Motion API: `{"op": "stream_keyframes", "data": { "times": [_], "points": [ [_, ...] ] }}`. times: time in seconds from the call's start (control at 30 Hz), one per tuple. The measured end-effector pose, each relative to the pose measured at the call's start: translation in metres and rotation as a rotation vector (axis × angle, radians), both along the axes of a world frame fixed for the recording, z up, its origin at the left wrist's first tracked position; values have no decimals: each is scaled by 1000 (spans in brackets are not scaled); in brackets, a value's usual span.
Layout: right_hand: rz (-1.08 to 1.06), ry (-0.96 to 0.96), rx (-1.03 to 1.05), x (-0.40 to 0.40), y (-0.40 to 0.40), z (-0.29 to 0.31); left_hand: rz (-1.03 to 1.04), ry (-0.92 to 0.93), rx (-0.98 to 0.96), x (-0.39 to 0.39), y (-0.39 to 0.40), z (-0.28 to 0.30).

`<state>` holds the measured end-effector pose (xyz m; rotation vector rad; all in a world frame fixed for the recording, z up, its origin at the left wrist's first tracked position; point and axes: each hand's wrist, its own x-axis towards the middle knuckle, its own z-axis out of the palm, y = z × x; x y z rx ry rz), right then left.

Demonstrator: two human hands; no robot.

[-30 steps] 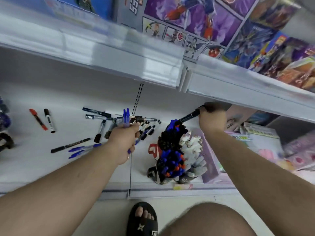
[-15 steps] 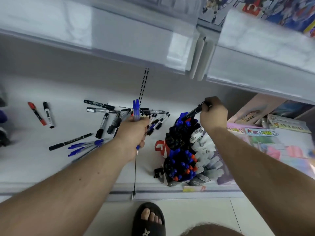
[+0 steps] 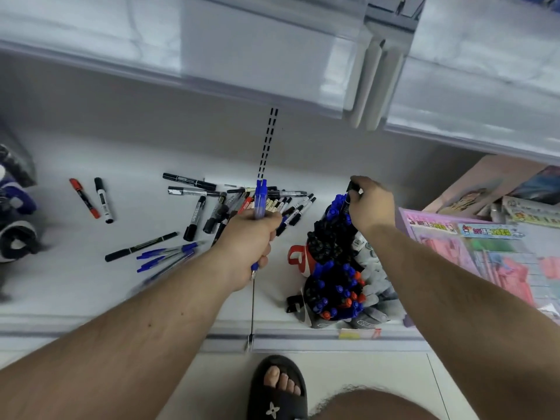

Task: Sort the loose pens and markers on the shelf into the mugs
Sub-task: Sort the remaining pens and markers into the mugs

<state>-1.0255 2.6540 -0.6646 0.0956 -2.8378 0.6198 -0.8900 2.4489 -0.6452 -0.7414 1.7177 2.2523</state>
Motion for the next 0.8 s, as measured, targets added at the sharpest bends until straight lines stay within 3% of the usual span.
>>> {"op": "stream_keyframes", "data": {
  "times": [0.23, 0.37, 0.47, 0.57, 0.67, 0.73, 0.8],
  "points": [
    [-17, -48, 258, 1, -21, -14, -25, 7, -34, 4, -6, -4],
    [-155, -33, 344, 6, -16, -13, -22, 11, -20, 6, -11, -2],
    [-274, -180, 325, 5, -8, -14, -27, 4, -19, 7, -10, -3],
    [-147, -340, 439, 8, -8, -24, -41, 1, -23, 8, -7, -3],
    [-152, -509, 410, 8, -13, -24, -40, -3, -26, 7, -7, -3],
    [-179, -535, 411, 7, -16, -17, -64, 3, -26, 7, -7, -2],
    [-169, -442, 457, 8, -21, -7, -117, 11, 1, 9, -8, 1]
  ]
}}
